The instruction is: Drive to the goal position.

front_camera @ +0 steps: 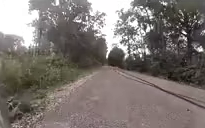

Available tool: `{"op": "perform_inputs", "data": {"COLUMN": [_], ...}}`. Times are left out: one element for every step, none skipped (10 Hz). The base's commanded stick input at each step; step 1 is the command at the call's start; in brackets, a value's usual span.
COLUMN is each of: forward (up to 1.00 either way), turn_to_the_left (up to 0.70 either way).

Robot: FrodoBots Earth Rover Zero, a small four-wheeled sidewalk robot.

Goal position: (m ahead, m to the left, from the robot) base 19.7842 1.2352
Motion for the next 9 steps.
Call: {"op": "perform_inputs", "data": {"forward": [0.70, 0.70, 0.70, 0.70, 0.70, 0.70, 0.70, 0.70, 0.70], "turn_to_the_left": [0.00, 0.00, 0.00, 0.00, 0.00, 0.00, 0.00, 0.00, 0.00]}}
